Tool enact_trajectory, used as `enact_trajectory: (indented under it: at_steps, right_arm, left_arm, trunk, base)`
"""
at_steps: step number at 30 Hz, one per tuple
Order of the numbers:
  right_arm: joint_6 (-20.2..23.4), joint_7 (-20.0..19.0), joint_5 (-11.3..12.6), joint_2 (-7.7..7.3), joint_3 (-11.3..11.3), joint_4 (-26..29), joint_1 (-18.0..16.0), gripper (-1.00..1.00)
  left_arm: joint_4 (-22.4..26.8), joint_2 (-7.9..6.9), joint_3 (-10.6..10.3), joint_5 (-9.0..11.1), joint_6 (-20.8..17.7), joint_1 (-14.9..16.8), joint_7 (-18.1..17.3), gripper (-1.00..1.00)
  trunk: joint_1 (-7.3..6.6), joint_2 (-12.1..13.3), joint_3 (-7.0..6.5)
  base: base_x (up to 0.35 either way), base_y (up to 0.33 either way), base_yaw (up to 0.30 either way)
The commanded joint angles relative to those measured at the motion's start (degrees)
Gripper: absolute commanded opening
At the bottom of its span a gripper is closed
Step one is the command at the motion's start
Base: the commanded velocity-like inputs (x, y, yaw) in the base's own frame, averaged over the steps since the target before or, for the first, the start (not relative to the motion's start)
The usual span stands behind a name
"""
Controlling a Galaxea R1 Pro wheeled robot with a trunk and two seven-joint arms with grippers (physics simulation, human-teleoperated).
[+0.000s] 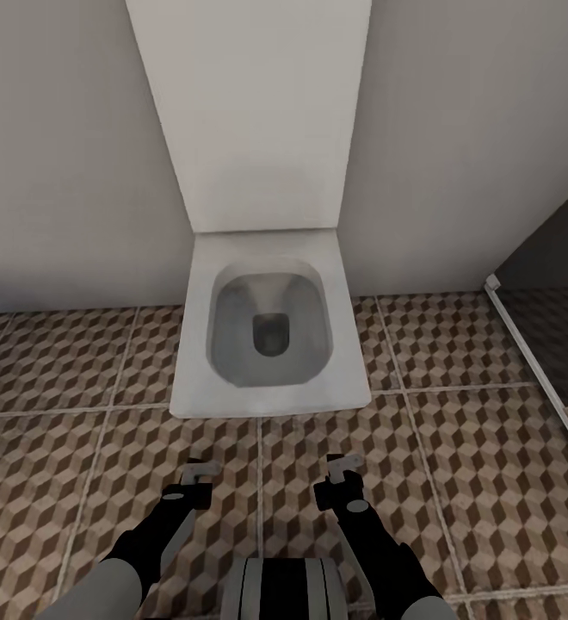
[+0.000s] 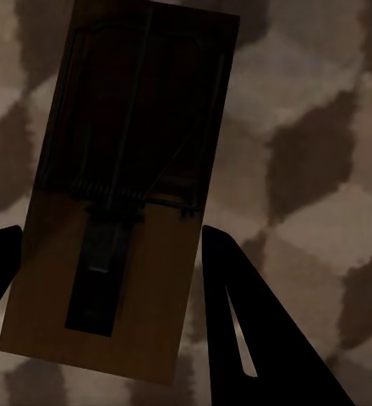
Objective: Take the four mousetraps from the cabinet in the bathroom and place them on the bathroom floor. Make sure all four end up on the same floor surface, and ensure that at least two of them are either under or directly next to the same bathroom sink.
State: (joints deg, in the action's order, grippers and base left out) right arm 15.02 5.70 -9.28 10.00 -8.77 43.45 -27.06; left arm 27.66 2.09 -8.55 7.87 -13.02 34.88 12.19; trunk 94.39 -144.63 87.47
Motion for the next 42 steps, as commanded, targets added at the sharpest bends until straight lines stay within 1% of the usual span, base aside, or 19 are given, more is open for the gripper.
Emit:
enact_trajectory:
  at_steps: [1, 12, 17, 19, 23, 25, 36, 42]
  right_arm:
    - [0.5, 0.1, -0.5, 0.0, -0.1, 0.1, 0.0, -1.0]
    - [0.5, 0.0, -0.4, 0.0, -0.1, -0.1, 0.0, -1.0]
    - [0.5, 0.0, -0.4, 0.0, -0.2, -1.1, 0.0, -1.0]
    - [0.5, 0.0, -0.4, 0.0, -0.4, -1.8, 0.0, -1.0]
    - [0.5, 0.0, -0.4, 0.0, -2.2, -2.7, 0.0, -1.0]
    - [0.5, 0.0, -0.4, 0.0, -2.6, -3.1, 0.0, -1.0]
    - [0.5, 0.0, -0.4, 0.0, -2.8, -3.4, 0.0, -1.0]
    - [0.5, 0.0, -0.4, 0.0, -2.8, -3.4, 0.0, -1.0]
  left_arm:
    - [0.1, -0.06, -0.5, 0.4, -0.3, 0.0, 0.6, -1.0]
    - [0.1, -0.06, -0.5, 0.4, -0.3, 0.0, 0.6, -1.0]
    - [0.1, 0.0, -0.5, 0.4, -0.3, 0.0, 0.6, -1.0]
    - [0.1, 0.01, -0.5, 0.4, -0.3, 0.0, 0.6, -1.0]
    - [0.1, 0.08, -0.5, 0.4, -0.3, 0.0, 0.6, -1.0]
    - [0.1, 0.12, -0.5, 0.4, -0.3, 0.0, 0.6, -1.0]
    - [0.1, 0.37, -0.5, 0.4, -0.3, 0.0, 0.6, -1.0]
    - [-0.7, 0.37, -0.5, 0.4, -0.3, 0.0, 0.6, -1.0]
  trunk:
    - [-0.01, 0.0, 0.03]
    - [-0.01, 0.0, 0.03]
    - [-0.01, 0.0, 0.03]
    - [-0.01, 0.0, 0.03]
    - [-0.01, 0.0, 0.03]
    - [-0.01, 0.0, 0.03]
    - [-0.01, 0.0, 0.03]
    - [-0.01, 0.0, 0.03]
  base:
    - [0.0, 0.0, 0.0]
    - [0.0, 0.0, 0.0]
    - [0.0, 0.0, 0.0]
    - [0.0, 0.0, 0.0]
    - [0.0, 0.0, 0.0]
    - [0.0, 0.0, 0.0]
    - [0.0, 0.0, 0.0]
    - [0.0, 0.0, 0.0]
